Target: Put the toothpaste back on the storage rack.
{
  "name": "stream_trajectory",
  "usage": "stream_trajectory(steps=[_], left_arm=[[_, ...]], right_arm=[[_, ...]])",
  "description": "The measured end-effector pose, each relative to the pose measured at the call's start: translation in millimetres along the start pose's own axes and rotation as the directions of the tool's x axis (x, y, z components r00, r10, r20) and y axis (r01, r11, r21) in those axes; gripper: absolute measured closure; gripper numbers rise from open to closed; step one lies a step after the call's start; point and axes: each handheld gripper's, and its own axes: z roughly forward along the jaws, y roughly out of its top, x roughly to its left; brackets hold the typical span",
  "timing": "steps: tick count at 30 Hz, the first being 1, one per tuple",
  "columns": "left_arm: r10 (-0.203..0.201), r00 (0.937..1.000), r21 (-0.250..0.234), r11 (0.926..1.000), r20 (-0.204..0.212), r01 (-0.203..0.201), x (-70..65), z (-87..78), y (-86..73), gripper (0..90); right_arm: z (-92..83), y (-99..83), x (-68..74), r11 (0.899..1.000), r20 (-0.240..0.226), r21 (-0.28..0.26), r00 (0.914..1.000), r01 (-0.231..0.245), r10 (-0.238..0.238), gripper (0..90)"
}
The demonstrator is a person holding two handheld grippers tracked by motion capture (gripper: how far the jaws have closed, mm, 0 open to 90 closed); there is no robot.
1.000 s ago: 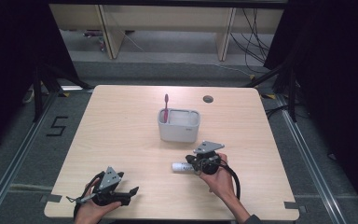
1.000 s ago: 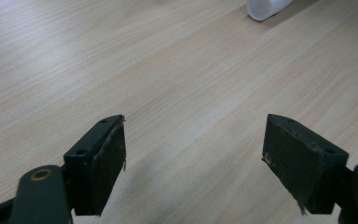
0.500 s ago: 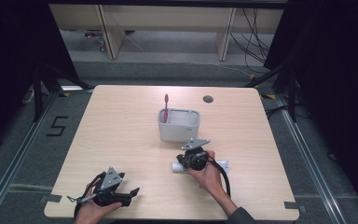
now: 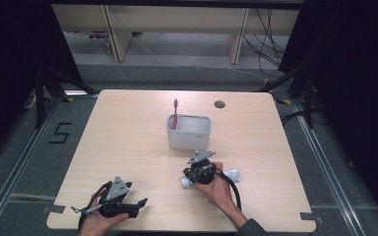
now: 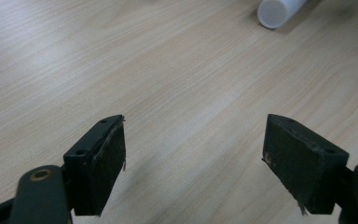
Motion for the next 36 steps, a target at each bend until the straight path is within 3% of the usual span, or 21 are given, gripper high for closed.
stream_trajectory(steps=[16, 19, 21, 23, 24, 28, 30, 36], left_arm=[[-0.002, 1.0, 0.001, 1.0, 0.0, 0.002, -0.9, -0.7, -0.2, 21.0], [0.008, 0.9999, 0.007, 0.9999, -0.009, -0.007, 0.1, -0.2, 0.1, 21.1], [-0.013, 0.9999, -0.006, 0.9999, 0.002, 0.013, -2.3, 0.4, -0.4, 21.0], [-0.002, 1.0, 0.001, 1.0, -0.003, 0.002, -1.2, -0.1, -0.2, 21.1], [0.012, 0.9999, 0.01, 0.9999, -0.01, -0.012, 0.4, -0.2, 0.1, 21.2], [-0.017, 0.9998, -0.014, 0.9998, -0.002, 0.017, -1.4, 0.6, -0.4, 21.1], [-0.008, 1.0, -0.008, 0.9999, -0.001, 0.008, -0.4, 0.7, -0.3, 21.1], [-0.003, 1.0, -0.001, 1.0, -0.007, 0.003, -0.7, 0.7, -0.5, 21.2]], right_arm=[[-29.7, -27.0, 29.5, 0.996, -0.055, 0.028, 0.9953, 0.082, -0.08, 85.2], [-38.0, -34.1, 32.5, 0.996, -0.068, 0.044, 0.9949, 0.078, -0.075, 85.2], [-41.5, -39.7, 33.8, 0.996, -0.062, 0.038, 0.9947, 0.084, -0.082, 85.1], [-46.4, -44.9, 35.6, 0.995, -0.049, 0.052, 0.995, 0.09, -0.088, 85.2], [-48.8, -47.5, 35.8, 0.994, -0.046, 0.058, 0.9949, 0.093, -0.09, 85.1], [-58.5, -58.4, 34.4, 0.994, -0.042, 0.058, 0.9949, 0.094, -0.091, 85.2], [-61.4, -60.8, 32.9, 0.993, -0.051, 0.064, 0.9943, 0.096, -0.093, 85.1], [-80.7, -79.9, 24.3, 0.997, -0.023, 0.044, 0.9981, 0.059, -0.058, 84.7]])
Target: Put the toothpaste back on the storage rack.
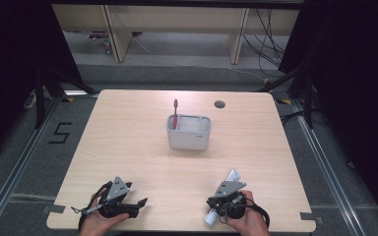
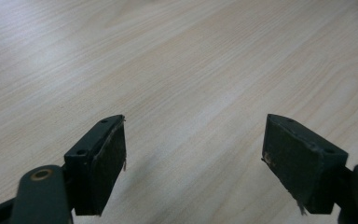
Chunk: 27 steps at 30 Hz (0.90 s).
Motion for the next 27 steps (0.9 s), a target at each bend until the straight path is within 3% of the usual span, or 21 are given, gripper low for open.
stream_trajectory(steps=[3, 4, 7, 8, 15, 21, 27], left_arm=[[-0.001, 1.0, -0.003, 1.0, 0.001, 0.001, 0.0, -0.1, 0.1, 21.3], [-0.01, 0.9999, -0.005, 0.9999, 0.003, 0.01, -1.1, 0.5, 0.3, 21.2], [-0.003, 1.0, -0.003, 1.0, 0.006, 0.003, -1.0, 0.3, 0.1, 21.3], [-0.003, 1.0, -0.004, 1.0, 0.001, 0.003, -0.6, 0.6, 0.3, 21.2], [-0.003, 1.0, 0.004, 1.0, 0.004, 0.003, -1.1, 0.2, 0.0, 21.2], [-0.003, 1.0, 0.006, 1.0, 0.003, 0.003, -1.1, 0.7, 0.2, 21.2], [0.0, 1.0, 0.008, 1.0, 0.008, 0.0, -1.7, 1.0, -0.3, 21.2]], right_arm=[[-4.9, -4.4, -3.5, 1.0, -0.002, -0.007, 1.0, -0.002, 0.002, 84.7], [-9.5, -8.5, -4.1, 1.0, 0.019, -0.011, 0.9996, -0.022, 0.022, 84.7], [-14.4, -13.1, -6.1, 0.999, 0.025, -0.012, 0.9988, -0.042, 0.042, 84.5], [-15.8, -13.9, -9.0, 1.0, 0.008, -0.007, 0.9999, -0.015, 0.015, 84.5], [-25.0, -22.5, -11.9, 0.999, 0.043, -0.007, 0.9976, -0.054, 0.054, 84.8], [-29.0, -30.3, -17.8, 1.0, 0.047, 0.018, 0.9986, -0.024, 0.023, 84.7], [-37.0, -36.1, -24.6, 0.998, 0.081, 0.023, 0.9955, -0.052, 0.05, 84.6]])
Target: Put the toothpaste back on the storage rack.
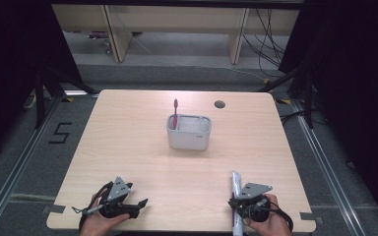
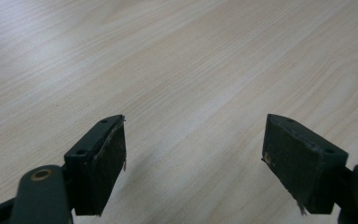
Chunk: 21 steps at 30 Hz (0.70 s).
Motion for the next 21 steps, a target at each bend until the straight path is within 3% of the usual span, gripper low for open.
stream_trajectory(steps=[6, 8, 10, 14, 17, 18, 21], left_arm=[[-0.011, 0.9999, -0.008, 0.9999, 0.002, 0.011, -0.7, 1.1, -0.2, 21.2], [-0.014, 0.9999, -0.015, 0.9998, 0.003, 0.014, -0.6, 2.2, -0.4, 21.2], [0.004, 1.0, 0.009, 0.9999, -0.003, -0.004, -0.3, 0.3, 0.0, 21.2], [-0.009, 0.9999, -0.001, 1.0, 0.007, 0.009, -1.0, 1.3, -0.3, 21.3], [0.002, 1.0, 0.008, 1.0, -0.001, -0.002, -0.3, 0.4, -0.1, 21.3], [-0.013, 0.9999, -0.007, 0.9999, 0.004, 0.013, -1.0, 1.7, -0.1, 21.3], [0.004, 1.0, 0.009, 1.0, -0.002, -0.004, -0.1, 0.5, -0.2, 21.2]], right_arm=[[-3.8, -5.0, -7.0, 1.0, 0.016, -0.002, 0.9996, -0.021, 0.021, 84.4], [-5.0, -5.2, -9.8, 1.0, 0.006, 0.008, 1.0, -0.007, 0.007, 84.4], [-7.0, -7.0, -14.7, 1.0, 0.022, 0.01, 0.9995, -0.021, 0.02, 84.4], [-7.6, -9.3, -21.8, 1.0, 0.036, 0.004, 0.9989, -0.03, 0.03, 84.4], [-9.3, -9.6, -24.7, 0.999, 0.036, 0.016, 0.9989, -0.032, 0.031, 84.4], [-11.2, -10.1, -26.2, 0.998, 0.036, 0.026, 0.9979, -0.055, 0.054, 84.5], [-10.4, -11.7, -32.3, 0.999, 0.036, -0.002, 0.9987, -0.035, 0.035, 84.5]])
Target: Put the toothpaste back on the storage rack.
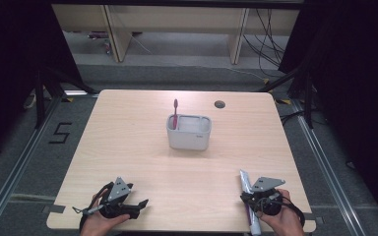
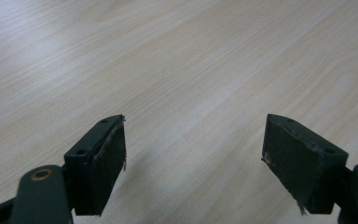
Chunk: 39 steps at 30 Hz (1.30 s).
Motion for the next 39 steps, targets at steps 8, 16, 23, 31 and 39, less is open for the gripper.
stream_trajectory(steps=[8, 16, 23, 31, 39], left_arm=[[-0.007, 0.9999, -0.013, 0.9999, 0.008, 0.008, 0.1, 1.3, -0.1, 21.2], [-0.015, 0.9999, -0.014, 0.9998, 0.006, 0.015, -0.7, 0.6, 0.3, 21.2], [-0.018, 0.9998, -0.014, 0.9997, 0.007, 0.018, 0.2, 0.6, 0.6, 21.3], [-0.014, 0.9999, 0.0, 0.9999, 0.003, 0.014, 1.5, 0.4, 0.8, 21.2], [-0.011, 0.9999, 0.007, 0.9999, -0.003, 0.011, 1.5, 1.9, 1.6, 21.2]], right_arm=[[-9.0, -0.8, -5.4, 0.999, 0.027, -0.01, 0.9989, -0.039, 0.039, 80.7], [-25.3, -0.1, -9.2, 0.985, 0.077, -0.019, 0.982, -0.171, 0.172, 50.8], [-25.0, -3.0, -11.8, 0.974, 0.098, -0.008, 0.969, -0.227, 0.227, 39.9], [-22.2, -3.5, -7.4, 0.957, 0.096, 0.036, 0.9546, -0.287, 0.282, 35.0], [-18.9, -2.3, -6.6, 0.956, 0.092, 0.095, 0.9585, -0.278, 0.27, 36.2]])
